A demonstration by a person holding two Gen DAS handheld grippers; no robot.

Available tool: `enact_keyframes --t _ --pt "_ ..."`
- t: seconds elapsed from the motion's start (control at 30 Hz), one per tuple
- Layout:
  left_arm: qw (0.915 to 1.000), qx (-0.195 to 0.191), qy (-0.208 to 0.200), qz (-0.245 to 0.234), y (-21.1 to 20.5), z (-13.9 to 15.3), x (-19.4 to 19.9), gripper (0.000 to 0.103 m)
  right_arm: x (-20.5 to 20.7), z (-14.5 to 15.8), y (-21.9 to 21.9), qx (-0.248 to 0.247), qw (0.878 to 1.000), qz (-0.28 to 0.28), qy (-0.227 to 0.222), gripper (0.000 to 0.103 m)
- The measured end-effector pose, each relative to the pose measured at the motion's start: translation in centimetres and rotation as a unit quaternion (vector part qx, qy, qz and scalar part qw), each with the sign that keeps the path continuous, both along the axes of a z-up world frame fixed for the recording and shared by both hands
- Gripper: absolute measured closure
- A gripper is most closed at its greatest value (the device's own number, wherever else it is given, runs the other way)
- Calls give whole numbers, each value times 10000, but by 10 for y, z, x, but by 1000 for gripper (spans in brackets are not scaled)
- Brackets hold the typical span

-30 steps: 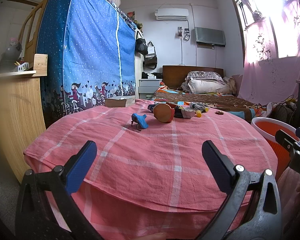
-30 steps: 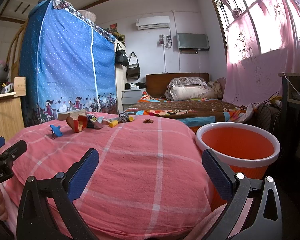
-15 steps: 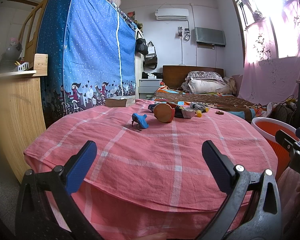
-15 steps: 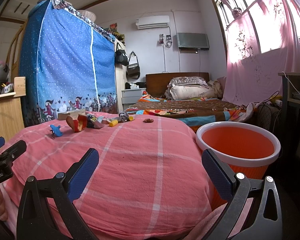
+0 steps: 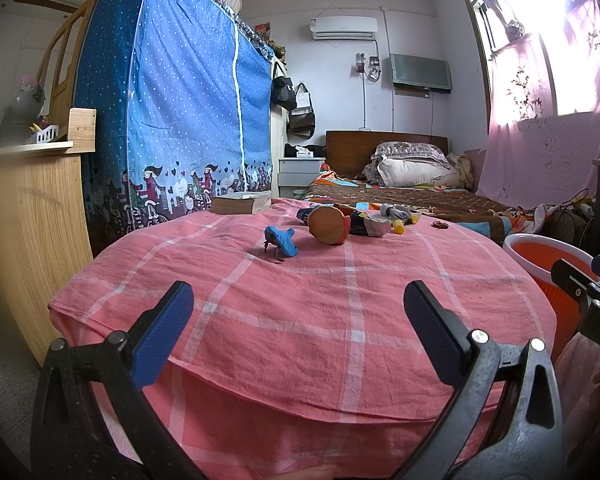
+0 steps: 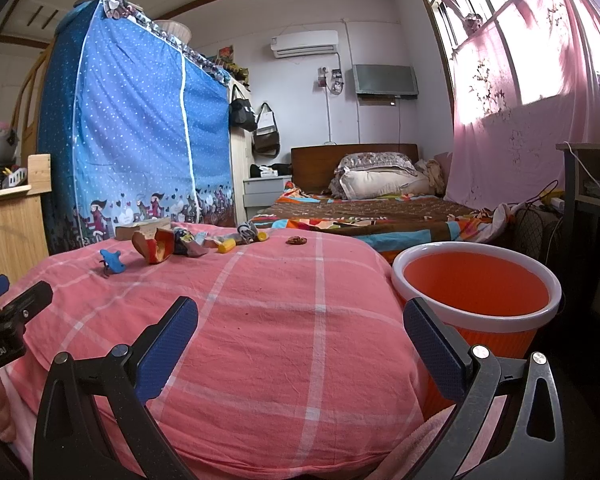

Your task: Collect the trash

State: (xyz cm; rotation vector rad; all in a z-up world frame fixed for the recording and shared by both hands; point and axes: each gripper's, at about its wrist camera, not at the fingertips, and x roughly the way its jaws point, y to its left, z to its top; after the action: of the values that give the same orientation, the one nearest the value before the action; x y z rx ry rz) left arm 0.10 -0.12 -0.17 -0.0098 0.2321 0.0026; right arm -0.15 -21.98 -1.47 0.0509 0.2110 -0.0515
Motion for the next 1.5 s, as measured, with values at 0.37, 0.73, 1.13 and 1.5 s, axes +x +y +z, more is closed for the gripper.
enact_keyframes --t 0.37,0.73,1.13,1.5 --pt "10000 4 -2 1 0 0 0 0 -1 3 -2 6 10000 -3 2 0" --pt "10000 2 1 3 0 0 0 0 0 2 -2 3 10000 4 12 0" --pt "9999 -77 76 69 12 2 1 0 6 -3 0 70 9998 66 146 0" --pt "9996 -39 -229 148 19 35 35 0 32 32 17 -353 9980 506 -110 0"
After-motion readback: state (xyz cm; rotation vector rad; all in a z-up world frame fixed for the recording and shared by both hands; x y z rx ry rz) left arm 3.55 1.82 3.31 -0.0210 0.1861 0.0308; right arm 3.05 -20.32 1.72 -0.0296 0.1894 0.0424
